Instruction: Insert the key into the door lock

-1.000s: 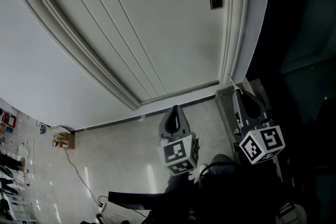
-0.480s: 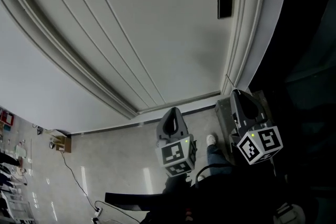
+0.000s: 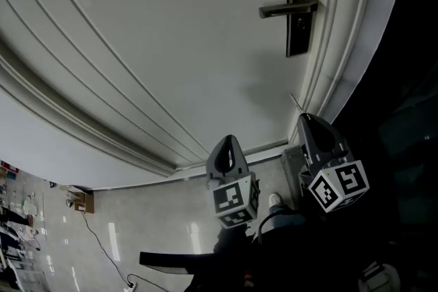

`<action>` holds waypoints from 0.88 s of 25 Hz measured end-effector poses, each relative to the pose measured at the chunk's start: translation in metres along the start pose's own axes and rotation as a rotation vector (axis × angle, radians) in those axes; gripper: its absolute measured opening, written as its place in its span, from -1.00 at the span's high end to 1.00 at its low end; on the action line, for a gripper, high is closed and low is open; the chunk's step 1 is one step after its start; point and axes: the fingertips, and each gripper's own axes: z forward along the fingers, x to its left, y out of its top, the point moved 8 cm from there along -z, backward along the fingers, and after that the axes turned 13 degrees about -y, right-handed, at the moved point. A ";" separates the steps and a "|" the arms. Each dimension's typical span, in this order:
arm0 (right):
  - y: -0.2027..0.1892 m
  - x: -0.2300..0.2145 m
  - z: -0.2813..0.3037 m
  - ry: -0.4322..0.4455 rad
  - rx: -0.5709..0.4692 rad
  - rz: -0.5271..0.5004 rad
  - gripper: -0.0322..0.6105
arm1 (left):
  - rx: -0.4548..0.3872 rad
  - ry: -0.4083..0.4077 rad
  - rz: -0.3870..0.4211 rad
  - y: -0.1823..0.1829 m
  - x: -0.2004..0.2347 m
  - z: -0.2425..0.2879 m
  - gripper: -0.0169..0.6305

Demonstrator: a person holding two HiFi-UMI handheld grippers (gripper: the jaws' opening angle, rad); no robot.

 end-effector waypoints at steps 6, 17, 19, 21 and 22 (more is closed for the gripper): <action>0.008 -0.031 0.057 0.014 -0.001 -0.005 0.86 | -0.014 0.002 -0.002 0.013 0.002 0.064 0.94; 0.019 -0.066 0.098 0.008 -0.033 -0.063 0.86 | -0.016 -0.027 0.011 0.022 -0.005 0.116 0.94; 0.023 -0.071 0.102 -0.001 -0.043 -0.082 0.86 | -0.014 -0.041 0.018 0.025 -0.008 0.121 0.94; 0.027 -0.074 0.106 -0.011 -0.054 -0.102 0.86 | -0.016 -0.056 0.027 0.028 -0.009 0.127 0.94; 0.029 -0.075 0.108 -0.016 -0.060 -0.111 0.86 | -0.017 -0.063 0.033 0.031 -0.010 0.130 0.94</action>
